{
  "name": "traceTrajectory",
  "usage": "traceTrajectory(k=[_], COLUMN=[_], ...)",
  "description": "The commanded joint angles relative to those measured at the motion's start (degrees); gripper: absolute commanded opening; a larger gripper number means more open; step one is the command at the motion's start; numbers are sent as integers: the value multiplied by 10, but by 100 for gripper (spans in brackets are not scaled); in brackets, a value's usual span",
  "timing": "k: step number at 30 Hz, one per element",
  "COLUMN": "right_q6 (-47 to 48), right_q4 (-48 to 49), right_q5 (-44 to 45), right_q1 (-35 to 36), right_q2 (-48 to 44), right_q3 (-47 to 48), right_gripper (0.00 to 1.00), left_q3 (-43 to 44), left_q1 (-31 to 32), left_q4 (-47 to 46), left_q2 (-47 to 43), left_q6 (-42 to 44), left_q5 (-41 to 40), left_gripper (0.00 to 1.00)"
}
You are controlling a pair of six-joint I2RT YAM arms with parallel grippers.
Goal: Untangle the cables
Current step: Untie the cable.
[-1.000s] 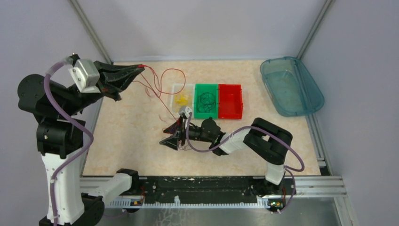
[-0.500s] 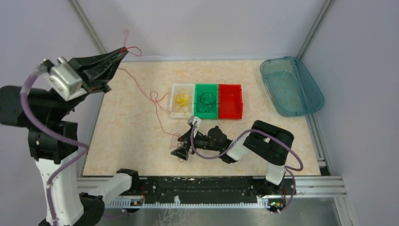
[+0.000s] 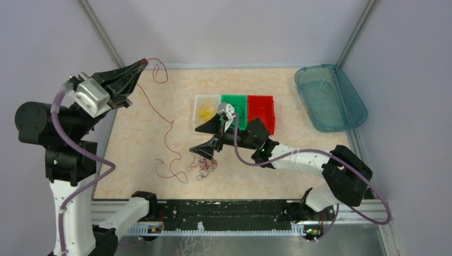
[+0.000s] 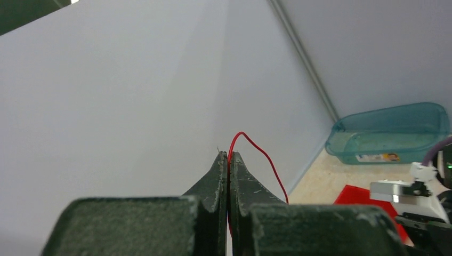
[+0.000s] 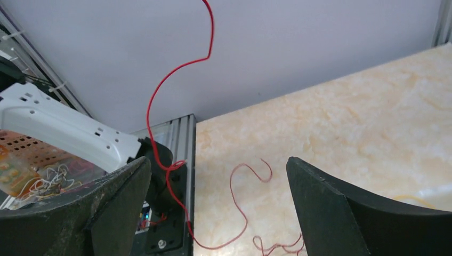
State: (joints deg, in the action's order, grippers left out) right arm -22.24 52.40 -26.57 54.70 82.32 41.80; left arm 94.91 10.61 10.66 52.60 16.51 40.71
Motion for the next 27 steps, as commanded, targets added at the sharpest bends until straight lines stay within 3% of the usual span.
traceTrajectory(k=[1, 5, 9, 16, 23, 27], right_q6=[39, 77, 83, 106, 130, 99], right_q4=[-78, -116, -116, -110, -140, -152], right_q5=[-45, -13, -1, -53, -59, -149], right_q1=[0, 0, 0, 6, 27, 53], right_q2=[-18, 1, 19, 45, 140, 220], right_q3=[69, 69, 67, 137, 260, 362], right_gripper=[99, 99, 99, 95, 92, 90], left_q3=[-6, 0, 42, 164, 154, 146], left_q1=[0, 0, 0, 0, -1, -1], left_q4=[-67, -155, -203, -159, -145, -139], left_q2=[2, 14, 24, 72, 60, 58], left_q6=[85, 197, 268, 247, 230, 231], left_q5=[-114, -219, -223, -188, -170, -164], left_gripper=[0, 0, 0, 0, 0, 0])
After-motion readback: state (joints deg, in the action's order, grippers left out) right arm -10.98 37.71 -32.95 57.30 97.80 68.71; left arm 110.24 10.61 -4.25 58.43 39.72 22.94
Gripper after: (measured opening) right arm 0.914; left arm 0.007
